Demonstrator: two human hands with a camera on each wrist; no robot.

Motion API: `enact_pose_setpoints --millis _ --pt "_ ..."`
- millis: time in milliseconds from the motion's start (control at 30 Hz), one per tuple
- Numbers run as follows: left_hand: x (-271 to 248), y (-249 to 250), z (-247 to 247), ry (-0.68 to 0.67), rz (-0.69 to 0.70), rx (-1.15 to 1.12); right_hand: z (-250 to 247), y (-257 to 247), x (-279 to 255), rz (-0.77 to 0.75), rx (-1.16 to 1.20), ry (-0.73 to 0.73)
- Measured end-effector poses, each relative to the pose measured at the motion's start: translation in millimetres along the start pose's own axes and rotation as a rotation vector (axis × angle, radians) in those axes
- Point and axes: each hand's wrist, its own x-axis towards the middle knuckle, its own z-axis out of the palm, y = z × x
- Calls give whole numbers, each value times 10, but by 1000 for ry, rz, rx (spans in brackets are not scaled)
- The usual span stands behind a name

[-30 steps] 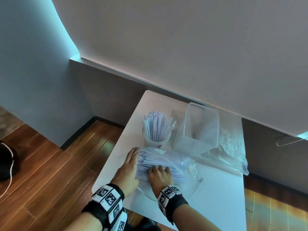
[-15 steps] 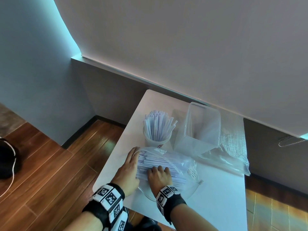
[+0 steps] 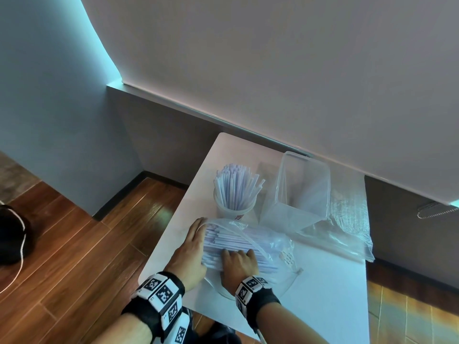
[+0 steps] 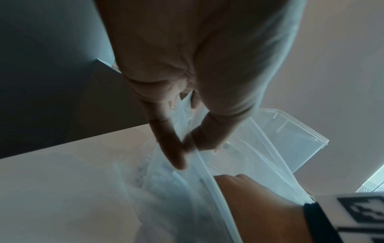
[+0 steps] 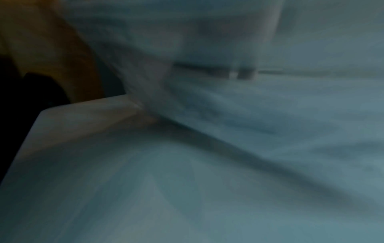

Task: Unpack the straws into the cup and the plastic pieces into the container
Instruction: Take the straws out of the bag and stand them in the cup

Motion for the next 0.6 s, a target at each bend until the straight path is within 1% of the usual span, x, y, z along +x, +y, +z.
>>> enact_pose_setpoints --millis 100,200,267,333,467,567,600 --pt "20 -24 0 0 6 -12 -57 84 1 57 171 -1" --pt "27 -17 -24 -4 6 -8 -175 191 -4 81 259 -2" --pt "30 -6 -43 0 -2 -8 -274 244 -45 69 315 45" --pt "43 -8 -56 3 -20 -6 -389 288 -107 16 364 118" --pt "99 -33 -72 35 -23 -47 -621 316 -276 -78 629 265" --pt "131 -31 -84 32 -28 -67 -824 295 -366 -72 928 336" --pt "135 -25 -84 29 -21 -74 -841 300 -377 -52 995 350"
